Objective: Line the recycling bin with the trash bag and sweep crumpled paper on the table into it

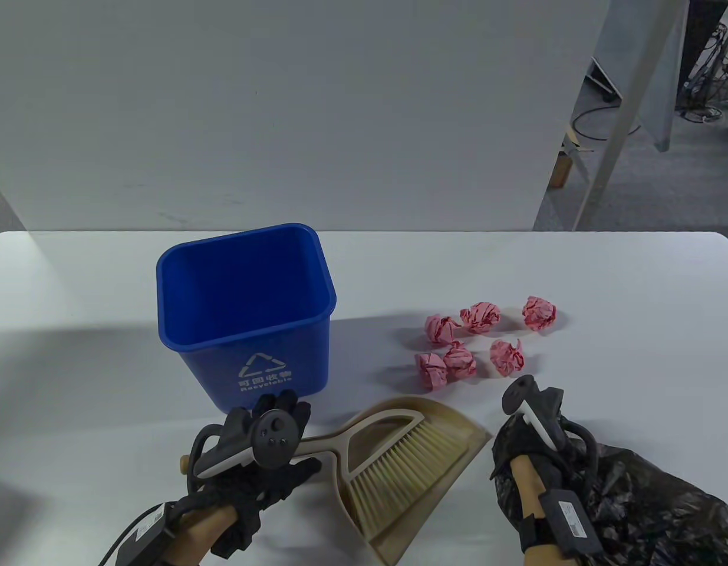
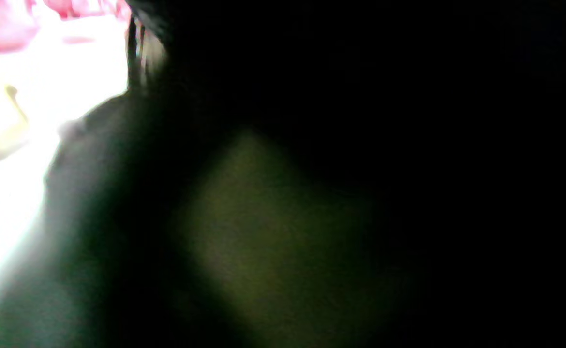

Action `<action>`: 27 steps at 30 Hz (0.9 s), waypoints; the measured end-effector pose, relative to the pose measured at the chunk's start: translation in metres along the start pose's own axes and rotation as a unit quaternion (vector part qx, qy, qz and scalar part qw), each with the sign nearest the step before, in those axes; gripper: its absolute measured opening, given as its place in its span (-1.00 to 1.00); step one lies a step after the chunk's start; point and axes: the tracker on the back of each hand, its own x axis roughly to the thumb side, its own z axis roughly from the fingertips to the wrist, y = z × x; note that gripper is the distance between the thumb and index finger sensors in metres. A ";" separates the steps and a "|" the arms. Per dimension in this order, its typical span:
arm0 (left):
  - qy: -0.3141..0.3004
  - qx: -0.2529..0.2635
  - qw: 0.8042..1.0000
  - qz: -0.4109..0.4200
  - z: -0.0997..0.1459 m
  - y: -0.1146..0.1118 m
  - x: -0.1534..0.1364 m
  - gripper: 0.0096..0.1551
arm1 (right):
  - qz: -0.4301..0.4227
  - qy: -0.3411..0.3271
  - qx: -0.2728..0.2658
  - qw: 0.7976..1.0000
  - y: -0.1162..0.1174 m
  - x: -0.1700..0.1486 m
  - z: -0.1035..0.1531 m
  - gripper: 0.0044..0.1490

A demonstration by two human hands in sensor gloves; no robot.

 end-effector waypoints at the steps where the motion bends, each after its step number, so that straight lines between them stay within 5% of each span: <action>1: 0.000 0.002 1.000 0.001 0.000 0.000 0.000 0.08 | -0.037 -0.010 -0.002 0.999 -0.003 -0.003 0.001 -0.51; 4: -0.002 0.012 1.000 0.003 0.002 0.002 0.001 0.07 | -0.122 -0.053 -0.071 0.989 -0.024 -0.012 0.013 -0.52; 9: -0.022 0.028 0.999 0.023 0.006 0.007 0.007 0.06 | -0.276 -0.140 -0.190 0.932 -0.059 -0.006 0.050 -0.52; 14: -0.099 0.060 0.989 0.091 0.003 0.018 0.032 0.09 | -0.312 -0.272 -0.202 0.888 -0.079 0.039 0.091 -0.52; 19: -0.168 0.067 0.950 0.256 -0.018 0.046 0.061 0.19 | -0.349 -0.387 -0.217 0.826 -0.096 0.091 0.133 -0.53; 23: -0.176 0.061 0.930 0.317 -0.038 0.055 0.062 0.31 | -0.402 -0.452 -0.207 0.769 -0.100 0.108 0.144 -0.53; 27: -0.162 0.078 0.929 0.324 -0.049 0.037 0.051 0.23 | -0.441 -0.494 -0.170 0.730 -0.083 0.109 0.140 -0.52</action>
